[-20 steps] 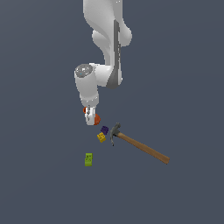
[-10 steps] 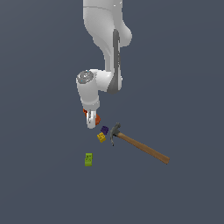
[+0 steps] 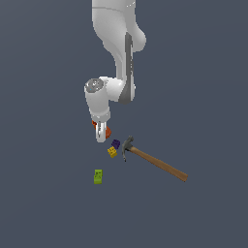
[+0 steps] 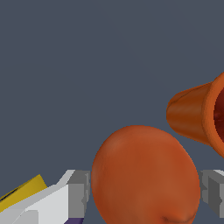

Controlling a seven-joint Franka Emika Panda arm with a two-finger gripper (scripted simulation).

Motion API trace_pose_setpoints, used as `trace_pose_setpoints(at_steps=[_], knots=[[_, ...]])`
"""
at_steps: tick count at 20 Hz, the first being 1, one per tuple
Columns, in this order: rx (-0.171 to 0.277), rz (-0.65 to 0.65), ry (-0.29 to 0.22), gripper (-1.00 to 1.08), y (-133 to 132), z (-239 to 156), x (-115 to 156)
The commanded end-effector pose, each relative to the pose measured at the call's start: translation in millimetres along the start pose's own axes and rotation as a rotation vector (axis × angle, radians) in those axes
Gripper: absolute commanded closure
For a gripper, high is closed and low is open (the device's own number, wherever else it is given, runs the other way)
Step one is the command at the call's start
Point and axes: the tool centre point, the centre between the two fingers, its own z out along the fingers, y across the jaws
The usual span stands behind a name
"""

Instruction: Pick up a designated object from a clutter of objects.

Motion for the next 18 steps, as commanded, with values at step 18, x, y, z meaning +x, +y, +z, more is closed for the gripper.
trace_pose_setpoints(at_steps=[18], knots=[[-0.001,0.001,0.001,1.08,-3.4,-55.0,-53.2]])
